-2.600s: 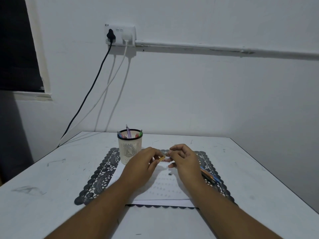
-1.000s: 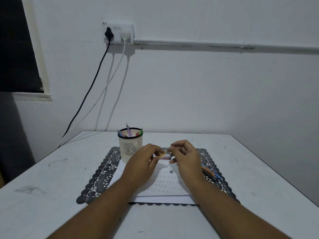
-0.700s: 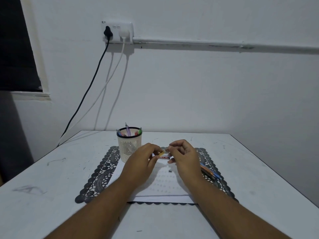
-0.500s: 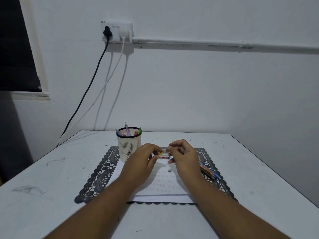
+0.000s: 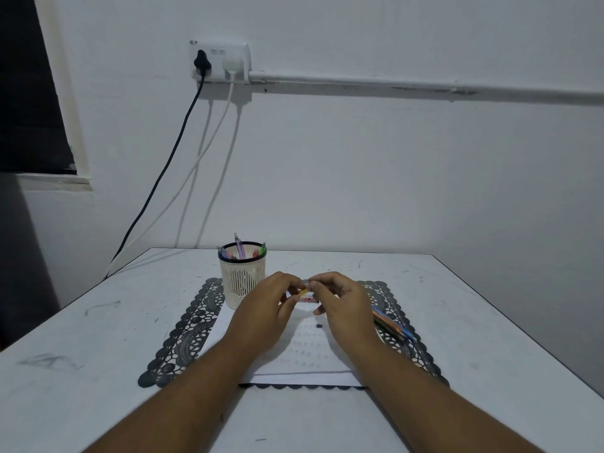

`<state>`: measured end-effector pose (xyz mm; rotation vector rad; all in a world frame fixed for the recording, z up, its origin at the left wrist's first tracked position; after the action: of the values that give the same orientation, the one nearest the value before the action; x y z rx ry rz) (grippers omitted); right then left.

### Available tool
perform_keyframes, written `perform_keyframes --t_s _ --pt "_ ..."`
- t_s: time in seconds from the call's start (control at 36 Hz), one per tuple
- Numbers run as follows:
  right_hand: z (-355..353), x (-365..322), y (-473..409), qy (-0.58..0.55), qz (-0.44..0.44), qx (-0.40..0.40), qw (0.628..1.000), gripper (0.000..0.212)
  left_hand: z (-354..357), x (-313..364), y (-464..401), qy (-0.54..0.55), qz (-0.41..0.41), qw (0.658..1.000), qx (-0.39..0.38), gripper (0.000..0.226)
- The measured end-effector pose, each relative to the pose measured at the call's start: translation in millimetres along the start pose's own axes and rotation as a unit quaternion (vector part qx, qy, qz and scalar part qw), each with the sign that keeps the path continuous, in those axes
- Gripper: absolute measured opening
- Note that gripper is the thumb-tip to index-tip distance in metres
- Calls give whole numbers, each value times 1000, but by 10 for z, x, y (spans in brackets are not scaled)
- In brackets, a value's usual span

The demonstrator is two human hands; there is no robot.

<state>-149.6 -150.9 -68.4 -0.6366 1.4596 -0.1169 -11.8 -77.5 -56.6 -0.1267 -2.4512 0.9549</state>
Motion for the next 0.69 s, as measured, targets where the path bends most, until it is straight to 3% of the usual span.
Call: perform_keyframes --t_s 0.39,0.58,0.69 --pt "76 -195 33 165 -99 -42 980 25 -87 -27 -13 19 -11 999 30 16" --pt "-156 145 -164 198 15 -35 979 20 -191 -79 0 65 -40 994 74 13" --pt "-166 241 -139 290 45 -103 950 16 -225 -111 28 89 -57 990 92 15"
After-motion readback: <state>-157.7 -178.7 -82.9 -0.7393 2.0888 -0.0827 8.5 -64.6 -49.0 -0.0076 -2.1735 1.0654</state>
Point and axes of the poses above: each hand's wrist, its own y-axis away from the middle knuckle, its own z-axis out of the palm, x = y × z, the point moved 10 cm from there along -y, towards the middle knuckle, and after that the axes turned 1 degree about -z, right-handed, at the moved point
